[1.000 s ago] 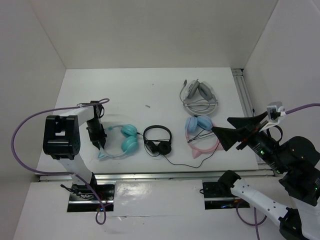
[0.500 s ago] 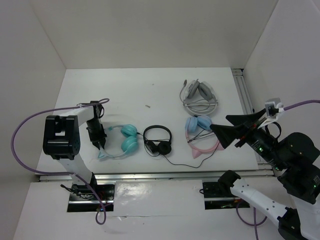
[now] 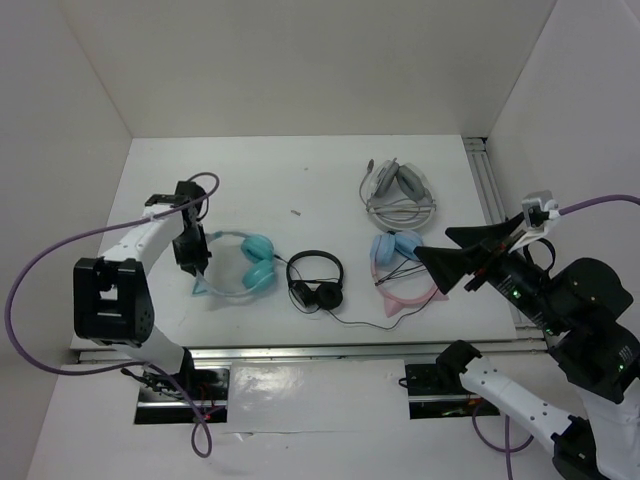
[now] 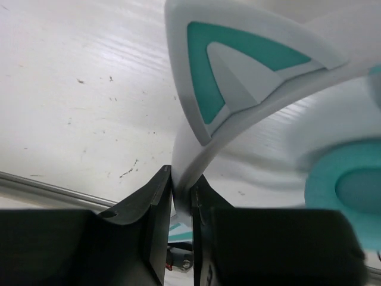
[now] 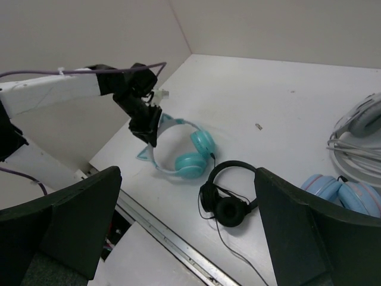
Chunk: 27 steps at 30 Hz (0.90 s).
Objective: Wrap the headphones
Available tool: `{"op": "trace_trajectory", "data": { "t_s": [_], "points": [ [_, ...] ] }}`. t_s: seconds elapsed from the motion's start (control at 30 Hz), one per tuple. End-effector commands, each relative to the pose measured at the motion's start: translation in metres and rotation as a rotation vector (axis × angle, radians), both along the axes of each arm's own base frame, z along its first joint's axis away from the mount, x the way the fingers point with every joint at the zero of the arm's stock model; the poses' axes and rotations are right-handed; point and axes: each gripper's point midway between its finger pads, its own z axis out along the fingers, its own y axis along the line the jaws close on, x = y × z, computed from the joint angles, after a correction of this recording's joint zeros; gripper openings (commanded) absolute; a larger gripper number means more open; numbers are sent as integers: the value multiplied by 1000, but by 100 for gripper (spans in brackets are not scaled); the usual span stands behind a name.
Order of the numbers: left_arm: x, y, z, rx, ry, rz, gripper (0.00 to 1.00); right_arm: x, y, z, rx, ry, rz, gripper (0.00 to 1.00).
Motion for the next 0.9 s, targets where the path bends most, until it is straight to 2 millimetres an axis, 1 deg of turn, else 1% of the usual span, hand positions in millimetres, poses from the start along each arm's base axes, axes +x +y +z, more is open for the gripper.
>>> {"op": "trace_trajectory", "data": {
  "t_s": [0.0, 0.03, 0.07, 0.13, 0.17, 0.2, 0.23, 0.27, 0.3, 0.33, 0.37, 0.4, 0.43, 0.47, 0.5, 0.53, 0.57, 0.6, 0.63, 0.67, 0.7, 0.73, 0.77, 0.8, 0.83, 0.87],
  "points": [
    [21, -13, 51, -13, -130, -53, 0, 3, 8, 18, 39, -47, 28, 100],
    [21, -16, 63, -15, -162, -63, 0, 5, 9, 13, 33, -38, 26, 100],
    [24, -26, 79, -42, -194, -89, 0, 8, 11, 12, 27, -31, 26, 100],
    [25, -36, 102, -69, -252, -116, 0, 12, 11, 10, 15, -29, 17, 100],
    [24, -43, 119, -76, -299, -141, 0, 13, 14, 9, 9, -22, 26, 100],
    [24, -46, 132, -81, -330, -152, 0, 15, 12, 6, 5, -14, 15, 100],
    [23, -49, 152, -86, -370, -163, 0, 17, 13, 7, -7, -17, 15, 100],
    [21, -49, 165, -76, -395, -170, 0, 16, 12, 11, -1, -26, 14, 100],
    [17, -52, 180, -82, -429, -184, 0, 17, 15, 10, -6, -18, 24, 100],
    [18, -50, 201, -75, -484, -189, 0, 17, 15, 10, -7, -18, 25, 100],
    [11, -49, 210, -62, -490, -196, 0, 17, 15, 10, -7, -18, 25, 100],
    [6, -51, 225, -70, -533, -207, 0, 19, 18, 13, -1, -29, 39, 100],
    [5, -49, 244, -55, -599, -194, 0, 20, 20, 11, -11, -35, 49, 100],
    [1, -52, 253, -63, -631, -206, 0, 23, 24, 3, -18, -24, 60, 100],
    [-2, -54, 260, -72, -669, -213, 0, 26, 28, 5, -19, -54, 73, 100],
    [-3, -57, 270, -100, -718, -221, 0, 29, 32, 1, -27, -63, 86, 100],
    [-13, -56, 280, -118, -779, -224, 0, 26, 36, -1, -31, -89, 118, 100],
    [-15, -56, 289, -130, -822, -212, 0, 32, 44, -17, -50, -74, 142, 100],
    [-16, -56, 295, -136, -859, -211, 0, 31, 45, -10, -30, -117, 154, 100],
    [-17, -48, 302, -111, -889, -161, 0, 31, 47, -11, -29, -121, 164, 100],
    [-20, -41, 303, -85, -888, -126, 0, 29, 49, -8, -24, -133, 179, 100],
    [-21, -35, 305, -60, -893, -97, 0, 32, 54, -7, -28, -156, 197, 100],
    [-20, -27, 309, -33, -911, -51, 0, 20, 63, -5, -47, -204, 290, 100],
    [-23, -22, 315, -24, -933, -34, 0, 20, 73, -14, -73, -218, 349, 100],
    [-25, -21, 323, -31, -967, -13, 0, 19, 79, -11, -87, -288, 402, 100],
    [-23, -19, 333, -31, -1001, -5, 0, 4, 88, -13, -101, -346, 516, 100]
  ]
}}
